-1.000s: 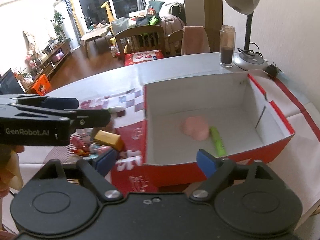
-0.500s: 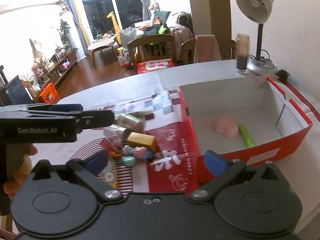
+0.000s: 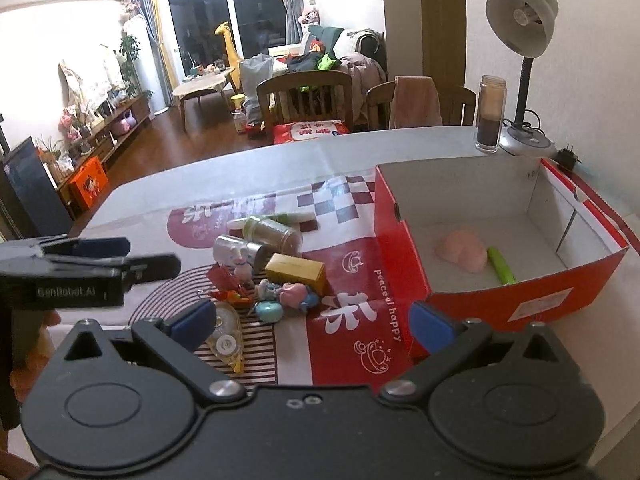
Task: Organize rigid objects
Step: 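Grasp the yellow tape roller with the left gripper while the right gripper grasps the teal ball keychain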
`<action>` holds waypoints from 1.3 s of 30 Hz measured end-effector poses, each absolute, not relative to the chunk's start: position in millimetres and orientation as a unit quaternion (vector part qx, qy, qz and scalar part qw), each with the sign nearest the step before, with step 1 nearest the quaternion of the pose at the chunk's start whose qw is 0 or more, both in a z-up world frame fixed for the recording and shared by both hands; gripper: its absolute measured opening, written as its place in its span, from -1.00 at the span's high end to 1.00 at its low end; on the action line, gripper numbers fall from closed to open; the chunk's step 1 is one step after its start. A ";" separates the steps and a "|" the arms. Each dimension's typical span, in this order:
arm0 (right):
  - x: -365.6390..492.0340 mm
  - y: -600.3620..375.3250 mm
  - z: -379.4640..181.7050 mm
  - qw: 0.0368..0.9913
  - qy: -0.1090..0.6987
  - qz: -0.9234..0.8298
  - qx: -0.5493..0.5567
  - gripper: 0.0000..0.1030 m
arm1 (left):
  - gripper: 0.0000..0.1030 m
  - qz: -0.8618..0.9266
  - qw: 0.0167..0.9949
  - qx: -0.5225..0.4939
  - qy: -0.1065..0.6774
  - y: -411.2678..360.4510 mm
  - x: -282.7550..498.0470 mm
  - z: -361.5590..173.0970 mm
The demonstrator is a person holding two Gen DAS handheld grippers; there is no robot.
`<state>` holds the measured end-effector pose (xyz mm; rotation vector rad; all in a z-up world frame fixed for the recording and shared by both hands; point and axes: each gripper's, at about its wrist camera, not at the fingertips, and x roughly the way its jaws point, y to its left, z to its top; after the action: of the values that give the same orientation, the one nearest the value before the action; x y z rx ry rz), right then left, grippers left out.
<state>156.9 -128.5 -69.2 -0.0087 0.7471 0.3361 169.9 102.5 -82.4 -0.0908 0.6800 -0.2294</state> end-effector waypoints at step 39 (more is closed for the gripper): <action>245.6 -62.3 -168.3 0.857 0.462 0.228 -0.029 -0.38 | -0.71 -0.047 0.917 0.001 0.397 68.9 202.2 -201.4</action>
<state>245.6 -62.3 -168.3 -0.0609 0.9705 0.4795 202.2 68.9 -201.4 0.0018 0.8164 -0.0966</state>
